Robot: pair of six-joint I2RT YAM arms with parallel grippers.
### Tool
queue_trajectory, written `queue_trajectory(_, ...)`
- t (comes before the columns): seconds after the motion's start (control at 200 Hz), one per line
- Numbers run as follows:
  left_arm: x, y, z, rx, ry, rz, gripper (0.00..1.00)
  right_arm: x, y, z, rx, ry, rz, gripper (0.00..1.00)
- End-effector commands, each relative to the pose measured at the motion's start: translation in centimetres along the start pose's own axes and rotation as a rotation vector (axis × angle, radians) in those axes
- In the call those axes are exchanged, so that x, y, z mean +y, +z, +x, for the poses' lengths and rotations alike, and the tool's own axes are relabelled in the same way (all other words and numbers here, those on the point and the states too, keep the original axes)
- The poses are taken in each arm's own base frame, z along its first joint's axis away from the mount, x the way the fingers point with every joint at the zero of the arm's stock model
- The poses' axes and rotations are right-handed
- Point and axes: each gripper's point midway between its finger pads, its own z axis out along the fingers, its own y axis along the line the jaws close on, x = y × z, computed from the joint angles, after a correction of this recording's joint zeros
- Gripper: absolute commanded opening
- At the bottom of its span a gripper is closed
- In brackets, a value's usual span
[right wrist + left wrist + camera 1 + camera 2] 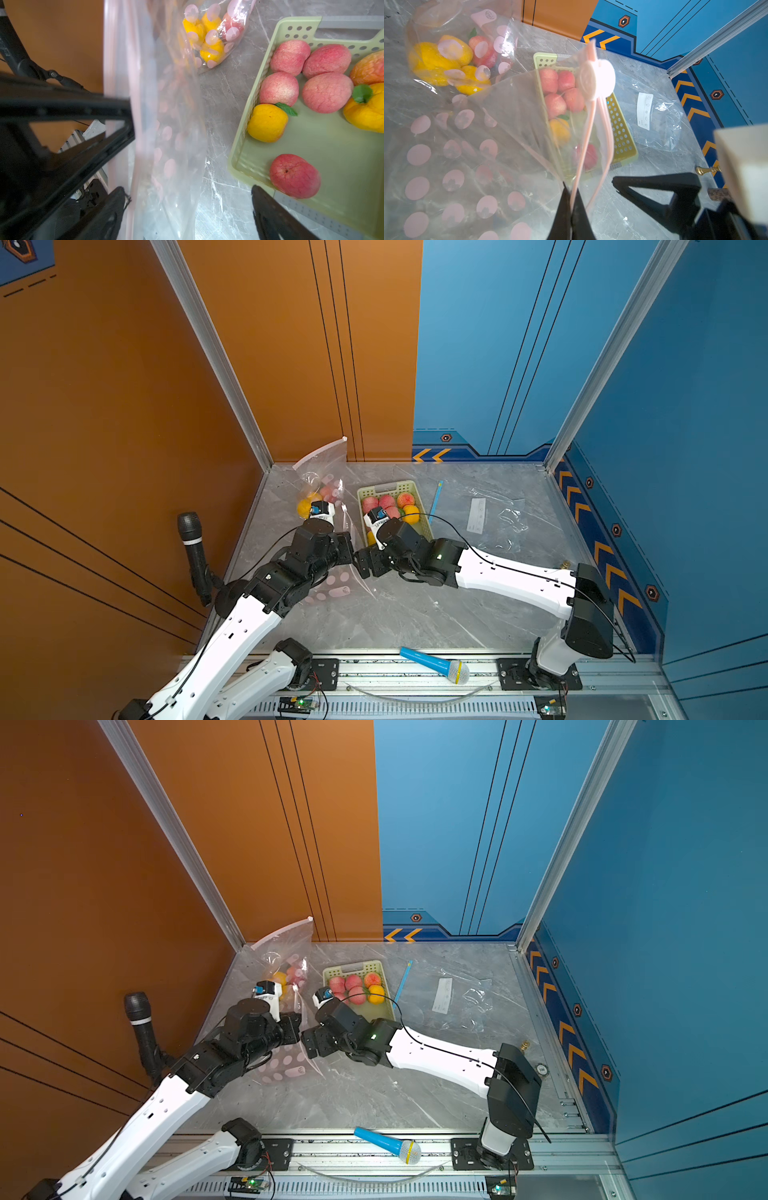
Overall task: Place the peach in a zip-top bag and seal the zipper
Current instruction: Move the basket to the center of the board.
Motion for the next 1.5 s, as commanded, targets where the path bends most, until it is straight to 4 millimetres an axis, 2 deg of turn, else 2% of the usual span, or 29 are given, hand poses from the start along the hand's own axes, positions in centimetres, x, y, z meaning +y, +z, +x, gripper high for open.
queue_trajectory(0.0, -0.2, 0.2, -0.3, -0.006, -0.029, 0.019, 0.00, -1.2, -0.9, 1.0, 0.011, -0.029, 0.050, 0.96)
queue_trajectory(0.315, 0.0, 0.1, -0.2, -0.005, -0.044, 0.021, 0.00, -2.0, -0.3, 2.3, 0.048, -0.091, 0.138, 0.92)
queue_trajectory(0.556, 0.2, -0.2, 0.7, 0.039, -0.029, 0.018, 0.00, -4.5, -1.6, 0.9, -0.009, -0.163, 0.292, 0.78)
queue_trajectory(0.761, 0.2, -0.3, 1.4, 0.090, -0.009, 0.022, 0.00, -5.8, -2.3, -0.3, -0.056, -0.227, 0.377, 0.69)
queue_trajectory(0.916, 0.3, 0.2, 1.8, 0.113, -0.010, 0.020, 0.00, -4.5, -1.8, -0.2, -0.070, -0.305, 0.330, 0.60)
queue_trajectory(0.996, 0.2, 0.5, 1.8, 0.119, -0.010, 0.018, 0.00, -3.4, -1.4, 0.6, -0.059, -0.366, 0.284, 0.57)
queue_trajectory(1.227, 0.2, 1.0, 1.1, 0.100, -0.028, 0.021, 0.00, -2.7, -0.3, 2.9, 0.017, -0.493, 0.288, 0.34)
queue_trajectory(1.317, 0.2, 1.2, 1.0, 0.099, -0.038, 0.026, 0.00, -2.9, -0.1, 3.2, 0.033, -0.509, 0.300, 0.26)
queue_trajectory(1.432, 0.3, 1.4, 1.1, 0.104, -0.038, 0.026, 0.00, -3.1, 0.1, 3.1, 0.034, -0.504, 0.308, 0.07)
queue_trajectory(1.497, 0.4, 1.4, 1.2, 0.107, -0.036, 0.023, 0.00, -3.4, 0.1, 3.0, 0.031, -0.474, 0.312, 0.00)
